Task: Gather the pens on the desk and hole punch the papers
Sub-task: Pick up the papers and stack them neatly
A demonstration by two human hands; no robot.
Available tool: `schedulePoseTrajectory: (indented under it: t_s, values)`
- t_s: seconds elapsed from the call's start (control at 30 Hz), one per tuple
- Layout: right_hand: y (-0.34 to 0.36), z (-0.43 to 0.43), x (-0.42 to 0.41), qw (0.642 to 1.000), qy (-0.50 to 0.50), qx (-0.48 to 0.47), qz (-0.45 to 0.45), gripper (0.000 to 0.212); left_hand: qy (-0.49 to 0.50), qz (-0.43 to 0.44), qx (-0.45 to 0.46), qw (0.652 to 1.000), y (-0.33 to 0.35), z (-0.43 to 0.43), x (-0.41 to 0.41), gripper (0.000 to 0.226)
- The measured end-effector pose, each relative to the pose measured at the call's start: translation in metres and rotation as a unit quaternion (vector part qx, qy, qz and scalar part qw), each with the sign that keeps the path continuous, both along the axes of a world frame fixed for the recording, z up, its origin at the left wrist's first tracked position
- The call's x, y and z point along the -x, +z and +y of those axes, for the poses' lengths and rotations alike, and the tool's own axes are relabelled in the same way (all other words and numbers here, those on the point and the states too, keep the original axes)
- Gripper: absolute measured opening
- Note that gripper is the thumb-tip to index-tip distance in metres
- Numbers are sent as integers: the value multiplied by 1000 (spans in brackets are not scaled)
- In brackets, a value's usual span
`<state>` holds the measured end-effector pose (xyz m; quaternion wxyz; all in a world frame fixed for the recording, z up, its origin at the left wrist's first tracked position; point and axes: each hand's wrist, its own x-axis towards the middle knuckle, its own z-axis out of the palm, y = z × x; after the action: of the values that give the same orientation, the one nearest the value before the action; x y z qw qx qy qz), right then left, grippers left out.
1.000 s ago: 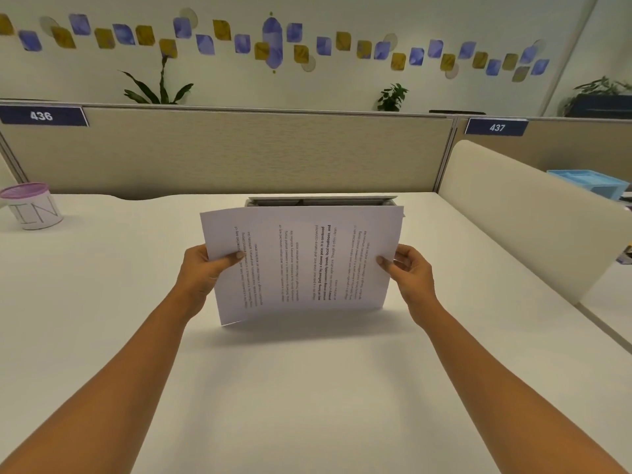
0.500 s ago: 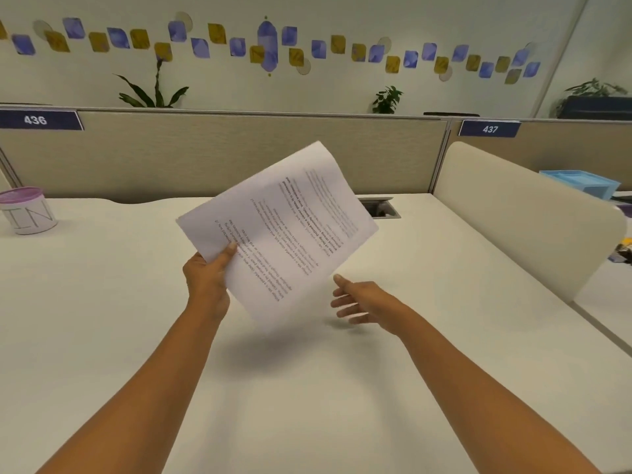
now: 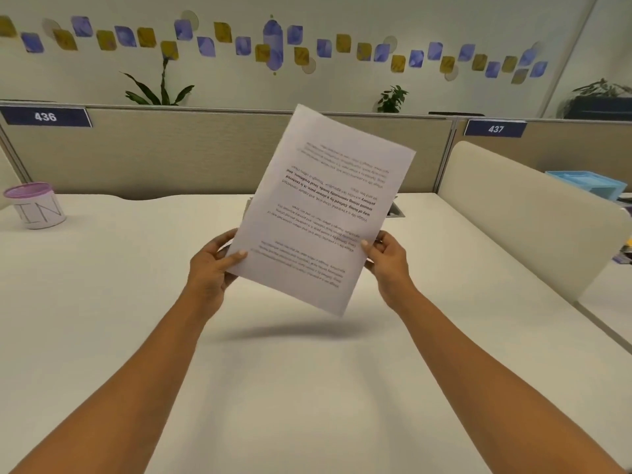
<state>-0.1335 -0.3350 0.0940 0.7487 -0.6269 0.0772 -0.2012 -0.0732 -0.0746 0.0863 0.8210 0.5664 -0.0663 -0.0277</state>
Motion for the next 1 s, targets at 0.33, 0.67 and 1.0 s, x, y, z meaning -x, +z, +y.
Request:
schedulePoseTrajectory:
  t_s: [0.33, 0.67, 1.0]
  values:
    - [2, -4, 4, 995, 28, 79, -49, 7, -70, -115, -159, 978, 23, -9, -4, 22]
    - [-4, -3, 8, 996, 28, 69, -41, 10, -58, -125, -158, 978, 23, -13, 1, 19]
    - [5, -4, 5, 997, 16, 57, -57, 12, -52, -128, -138, 981, 32, -14, -3, 18]
